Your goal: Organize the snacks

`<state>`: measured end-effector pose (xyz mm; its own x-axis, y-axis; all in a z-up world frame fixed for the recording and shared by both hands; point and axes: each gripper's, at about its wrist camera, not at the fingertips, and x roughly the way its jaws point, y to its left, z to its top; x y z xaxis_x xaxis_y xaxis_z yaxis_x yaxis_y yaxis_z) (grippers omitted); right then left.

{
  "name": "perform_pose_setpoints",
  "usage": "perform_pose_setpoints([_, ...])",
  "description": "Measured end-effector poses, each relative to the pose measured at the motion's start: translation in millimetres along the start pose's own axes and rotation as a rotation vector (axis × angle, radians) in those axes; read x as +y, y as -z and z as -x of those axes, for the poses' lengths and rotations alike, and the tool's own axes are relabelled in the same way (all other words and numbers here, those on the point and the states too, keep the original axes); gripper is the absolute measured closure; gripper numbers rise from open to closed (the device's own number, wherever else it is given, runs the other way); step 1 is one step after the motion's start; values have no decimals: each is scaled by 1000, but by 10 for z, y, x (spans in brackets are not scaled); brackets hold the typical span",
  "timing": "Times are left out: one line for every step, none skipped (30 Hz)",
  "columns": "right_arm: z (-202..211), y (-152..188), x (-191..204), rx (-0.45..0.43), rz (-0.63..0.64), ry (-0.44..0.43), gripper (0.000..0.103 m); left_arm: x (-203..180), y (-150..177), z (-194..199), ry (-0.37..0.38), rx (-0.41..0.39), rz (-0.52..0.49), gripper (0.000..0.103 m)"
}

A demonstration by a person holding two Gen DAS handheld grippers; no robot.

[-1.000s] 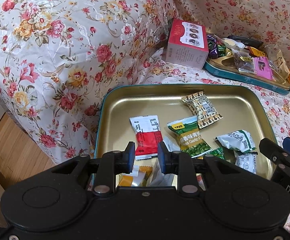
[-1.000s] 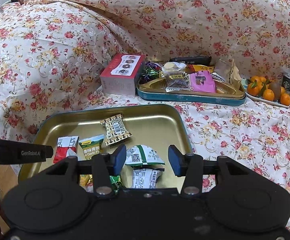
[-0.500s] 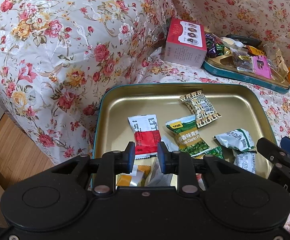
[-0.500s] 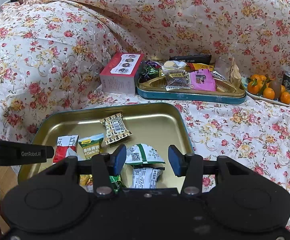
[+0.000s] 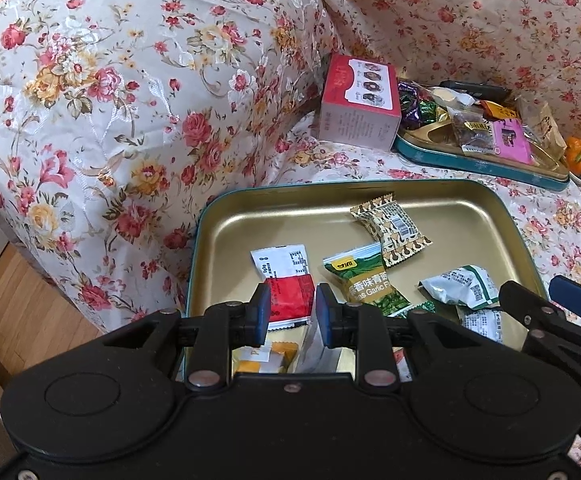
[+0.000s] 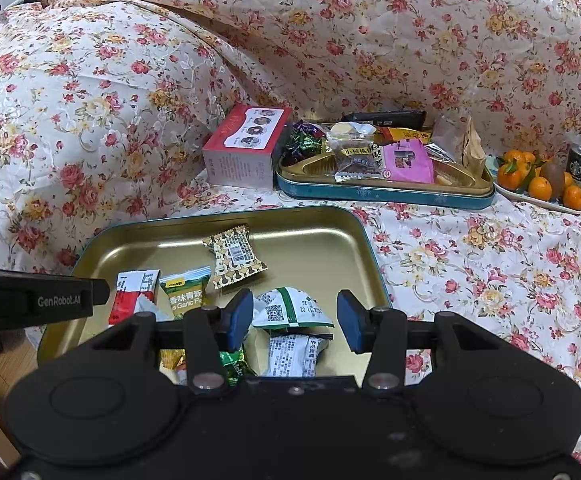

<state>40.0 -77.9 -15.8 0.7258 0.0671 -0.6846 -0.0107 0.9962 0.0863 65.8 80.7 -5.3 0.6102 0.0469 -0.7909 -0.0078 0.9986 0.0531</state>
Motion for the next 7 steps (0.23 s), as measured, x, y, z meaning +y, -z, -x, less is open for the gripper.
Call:
perform_pose_setpoints([0, 0, 1, 0, 0, 0, 55, 5, 0, 4, -1, -2, 2, 68])
perform_pose_setpoints([-2, 2, -2, 0, 1, 0, 55, 8, 1, 8, -1, -3, 2, 68])
perform_pose_setpoints([-1, 2, -2, 0, 1, 0, 55, 11, 0, 10, -1, -4, 4, 68])
perform_pose_setpoints([-1, 2, -2, 0, 1, 0, 55, 14, -2, 8, 0, -3, 6, 68])
perform_pose_setpoints([-2, 3, -2, 1, 1, 0, 55, 15, -2, 10, -1, -5, 8, 68])
perform_pose_setpoints([-1, 2, -1, 1, 2, 0, 55, 12, 0, 15, -4, -6, 8, 68])
perform_pose_setpoints([-1, 1, -1, 1, 2, 0, 55, 11, 1, 16, -7, -7, 9, 68])
